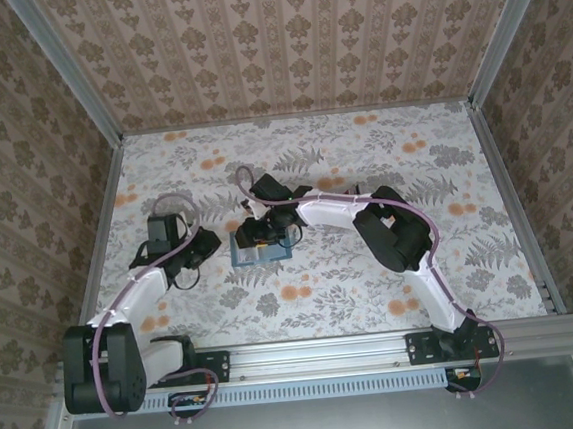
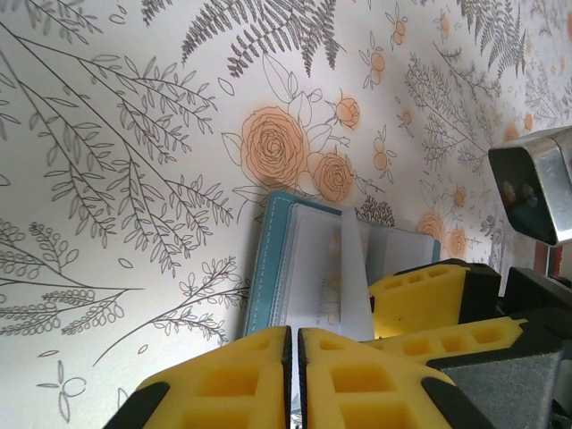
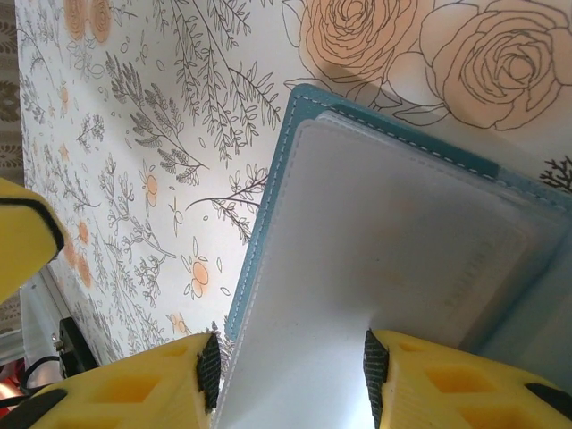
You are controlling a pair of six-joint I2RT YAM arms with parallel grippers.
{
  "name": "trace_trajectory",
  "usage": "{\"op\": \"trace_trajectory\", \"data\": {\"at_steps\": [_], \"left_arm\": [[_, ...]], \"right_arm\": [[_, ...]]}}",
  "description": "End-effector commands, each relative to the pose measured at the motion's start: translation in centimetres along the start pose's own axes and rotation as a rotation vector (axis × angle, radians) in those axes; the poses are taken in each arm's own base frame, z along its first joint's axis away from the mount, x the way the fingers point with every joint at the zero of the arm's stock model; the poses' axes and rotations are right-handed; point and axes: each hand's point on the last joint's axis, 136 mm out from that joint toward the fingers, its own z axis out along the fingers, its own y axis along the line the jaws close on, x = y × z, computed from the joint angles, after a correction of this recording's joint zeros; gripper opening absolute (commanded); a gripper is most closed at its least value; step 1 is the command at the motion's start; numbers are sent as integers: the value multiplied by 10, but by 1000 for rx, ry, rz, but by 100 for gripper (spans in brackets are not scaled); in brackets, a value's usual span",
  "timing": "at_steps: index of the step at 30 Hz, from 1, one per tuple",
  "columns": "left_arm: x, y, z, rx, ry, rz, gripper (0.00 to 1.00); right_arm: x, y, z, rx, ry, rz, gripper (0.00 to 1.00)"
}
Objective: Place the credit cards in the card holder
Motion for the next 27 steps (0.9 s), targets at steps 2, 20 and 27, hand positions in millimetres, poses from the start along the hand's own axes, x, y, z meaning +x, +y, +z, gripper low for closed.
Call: {"op": "trace_trajectory", "data": {"at_steps": [2,20,27], "left_arm": [[11,12,0,-37,30,-39,13],[11,10,-9,-33,5,-30,13],[7,-7,-8,25,30,11,14]], "right_arm": [[-2,7,-6,16,1,-23,51],[-10,39,-31,-26,-33,-59,56],[-25,36,-90,91,-162,-138,55]]}}
